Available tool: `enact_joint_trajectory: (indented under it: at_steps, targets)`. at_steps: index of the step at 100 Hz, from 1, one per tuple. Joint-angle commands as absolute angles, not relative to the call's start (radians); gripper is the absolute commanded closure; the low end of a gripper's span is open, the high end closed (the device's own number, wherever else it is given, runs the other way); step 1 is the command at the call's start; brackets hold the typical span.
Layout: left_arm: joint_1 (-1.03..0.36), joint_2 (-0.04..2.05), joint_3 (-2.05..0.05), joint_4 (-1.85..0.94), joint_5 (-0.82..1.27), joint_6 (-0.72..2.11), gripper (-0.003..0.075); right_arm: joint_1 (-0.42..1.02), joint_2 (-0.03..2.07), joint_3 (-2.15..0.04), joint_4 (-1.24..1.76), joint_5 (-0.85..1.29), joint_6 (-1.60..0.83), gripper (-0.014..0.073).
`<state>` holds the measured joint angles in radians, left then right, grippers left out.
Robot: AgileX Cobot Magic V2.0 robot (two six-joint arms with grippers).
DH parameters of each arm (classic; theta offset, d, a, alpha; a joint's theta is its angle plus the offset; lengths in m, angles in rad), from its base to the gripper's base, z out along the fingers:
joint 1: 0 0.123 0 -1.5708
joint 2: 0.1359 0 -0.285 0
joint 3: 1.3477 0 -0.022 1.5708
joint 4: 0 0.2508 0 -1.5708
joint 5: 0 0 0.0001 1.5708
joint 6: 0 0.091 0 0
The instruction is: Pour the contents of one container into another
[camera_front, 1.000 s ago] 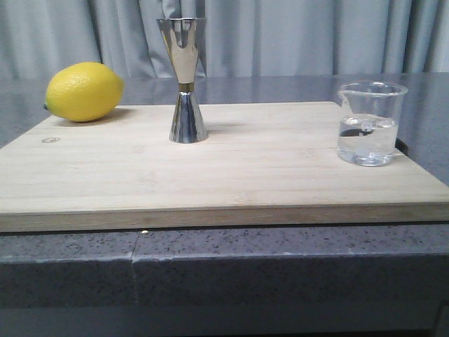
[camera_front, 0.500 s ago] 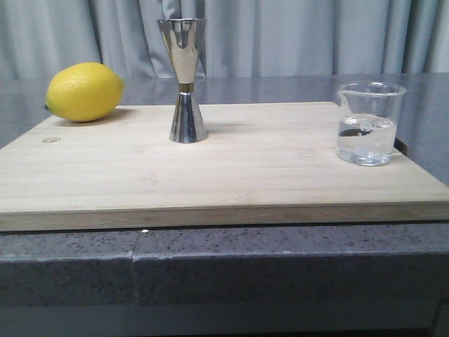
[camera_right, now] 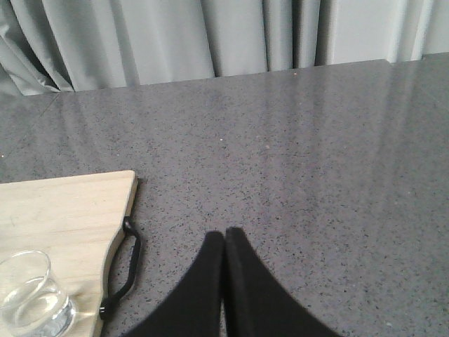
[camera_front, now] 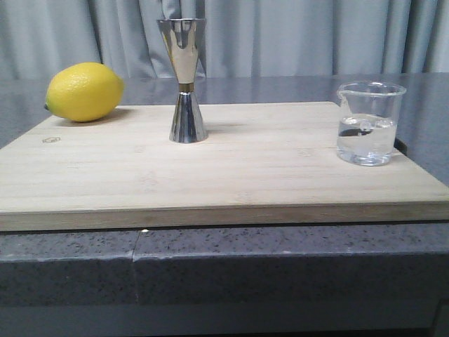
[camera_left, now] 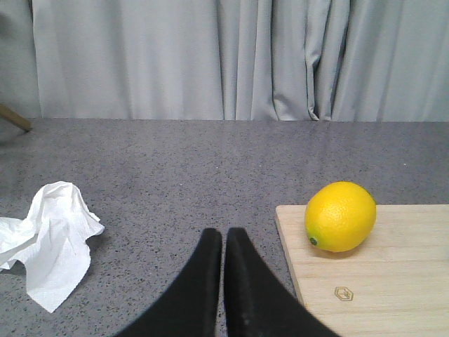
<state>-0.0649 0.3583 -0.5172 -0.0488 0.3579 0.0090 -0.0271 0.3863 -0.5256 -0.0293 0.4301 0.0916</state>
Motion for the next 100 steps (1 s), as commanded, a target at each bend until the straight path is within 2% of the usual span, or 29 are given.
enact_joint_trajectory:
  at_steps: [1,12,20,28,29,30,35,42,49,100]
  targets:
    - [-0.073,0.375,-0.552,-0.059,0.282,0.0,0.0739,-0.027,0.401,-0.561,-0.039,0.361,0.081,0.0663]
    - [-0.073,0.375,-0.552,-0.059,0.28,0.0,0.0738,-0.027,0.401,-0.561,-0.039,0.359,0.082,0.062]
    - [-0.068,0.375,-0.552,-0.055,0.28,0.0,0.0685,-0.027,0.401,-0.561,-0.041,0.344,0.082,0.0464]
    - [-0.068,0.375,-0.552,-0.053,0.282,0.0,0.0525,-0.027,0.401,-0.561,-0.05,0.34,0.082,0.0228]
    - [-0.068,0.375,-0.552,-0.053,0.282,0.0,0.0507,-0.027,0.401,-0.561,-0.05,0.34,0.082,0.0228]
    - [-0.068,0.375,-0.552,-0.05,0.28,0.0,0.0472,-0.027,0.401,-0.561,-0.053,0.34,0.082,0.0172]
    - [-0.068,0.375,-0.552,-0.042,0.278,0.0,0.0349,-0.027,0.401,-0.561,-0.056,0.34,0.082,0.0064]
    - [-0.068,0.375,-0.552,-0.037,0.278,0.0,0.0206,-0.027,0.401,-0.561,-0.056,0.34,0.082,-0.0019]
    - [-0.068,0.375,-0.552,-0.037,0.278,0.0,0.0148,-0.027,0.401,-0.561,-0.056,0.34,0.082,-0.0034]
    - [-0.068,0.375,-0.552,-0.075,0.248,0.0,0.0156,-0.027,0.401,-0.561,-0.075,0.294,0.082,-0.0034]
